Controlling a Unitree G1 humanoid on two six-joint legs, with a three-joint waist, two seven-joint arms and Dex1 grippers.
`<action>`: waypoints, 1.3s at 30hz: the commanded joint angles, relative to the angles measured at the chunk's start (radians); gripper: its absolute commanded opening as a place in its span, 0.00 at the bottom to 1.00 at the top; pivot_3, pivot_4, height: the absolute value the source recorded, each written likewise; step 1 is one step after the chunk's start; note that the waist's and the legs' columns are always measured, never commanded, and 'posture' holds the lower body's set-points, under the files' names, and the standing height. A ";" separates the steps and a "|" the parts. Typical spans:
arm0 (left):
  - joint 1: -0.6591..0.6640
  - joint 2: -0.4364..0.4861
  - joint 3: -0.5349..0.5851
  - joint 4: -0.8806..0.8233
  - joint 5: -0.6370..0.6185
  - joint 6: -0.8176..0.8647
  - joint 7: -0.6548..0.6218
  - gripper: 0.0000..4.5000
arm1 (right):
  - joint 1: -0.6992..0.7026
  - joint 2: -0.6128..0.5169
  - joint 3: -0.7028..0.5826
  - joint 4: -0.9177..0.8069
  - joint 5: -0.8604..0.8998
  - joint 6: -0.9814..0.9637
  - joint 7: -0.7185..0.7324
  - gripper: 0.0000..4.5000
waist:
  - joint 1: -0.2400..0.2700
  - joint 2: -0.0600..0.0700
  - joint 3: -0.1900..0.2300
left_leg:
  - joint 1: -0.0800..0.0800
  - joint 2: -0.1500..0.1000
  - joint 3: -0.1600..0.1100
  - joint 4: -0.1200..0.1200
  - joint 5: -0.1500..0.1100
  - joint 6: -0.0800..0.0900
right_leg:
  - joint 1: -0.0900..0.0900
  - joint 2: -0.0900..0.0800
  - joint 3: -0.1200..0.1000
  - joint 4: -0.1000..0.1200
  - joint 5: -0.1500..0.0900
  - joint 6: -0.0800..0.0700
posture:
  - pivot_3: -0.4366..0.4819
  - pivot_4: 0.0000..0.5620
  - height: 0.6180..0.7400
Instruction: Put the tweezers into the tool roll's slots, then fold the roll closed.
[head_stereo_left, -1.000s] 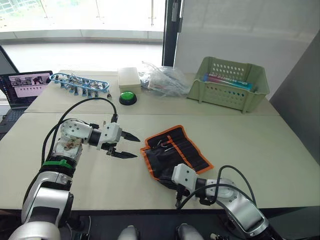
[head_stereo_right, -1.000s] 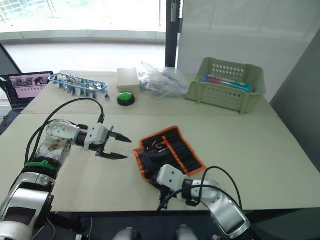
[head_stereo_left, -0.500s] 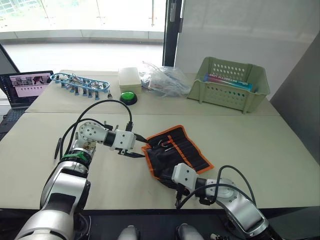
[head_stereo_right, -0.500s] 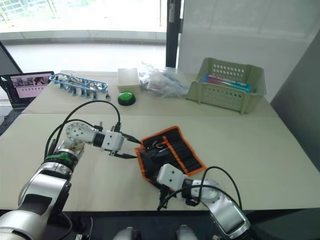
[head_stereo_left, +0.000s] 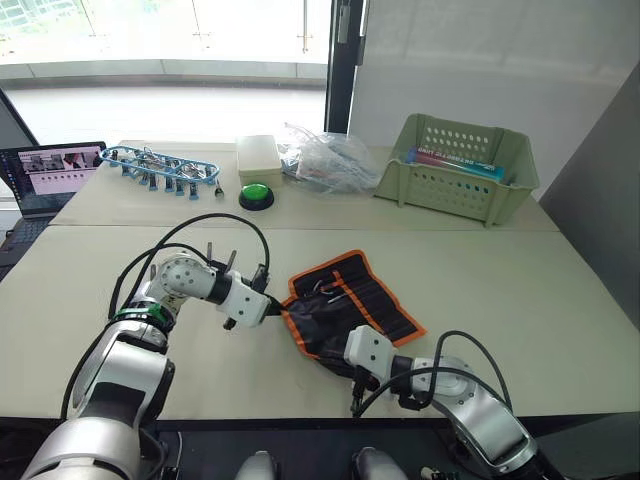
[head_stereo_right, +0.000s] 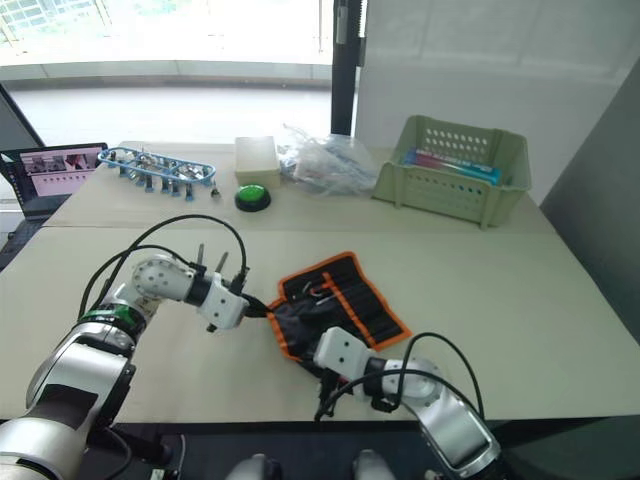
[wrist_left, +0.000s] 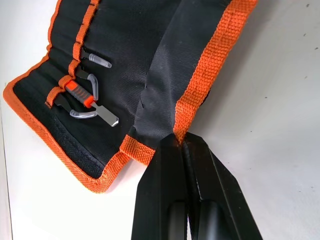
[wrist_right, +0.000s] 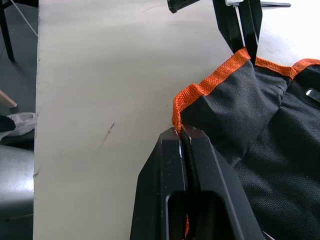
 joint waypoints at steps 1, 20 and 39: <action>0.013 0.026 -0.029 0.007 0.052 -0.058 0.069 0.00 | 0.004 0.024 -0.057 -0.060 0.088 0.068 -0.006 0.19 | 0.000 0.000 0.000 | 0.000 0.000 0.000 0.000 0.000 0.000 | 0.000 0.000 0.000 0.000 0.000 0.000 | 0.48 0.27 0.98; 0.000 0.052 -0.105 0.020 0.119 -0.097 0.210 0.00 | -0.076 0.180 -0.090 0.171 0.188 0.163 -0.109 0.31 | -0.001 0.000 0.000 | 0.001 0.000 0.000 0.001 0.000 0.000 | 0.001 0.000 0.000 0.001 0.002 -0.002 | 0.48 0.27 0.98; 0.057 0.019 0.175 -0.301 -0.559 0.942 -0.392 0.77 | -0.083 0.144 -0.009 0.249 0.102 0.256 -0.093 0.00 | -0.005 -0.004 -0.004 | 0.001 0.001 -0.001 0.004 0.000 0.000 | 0.002 0.000 0.000 0.003 0.002 -0.001 | 0.48 0.27 0.98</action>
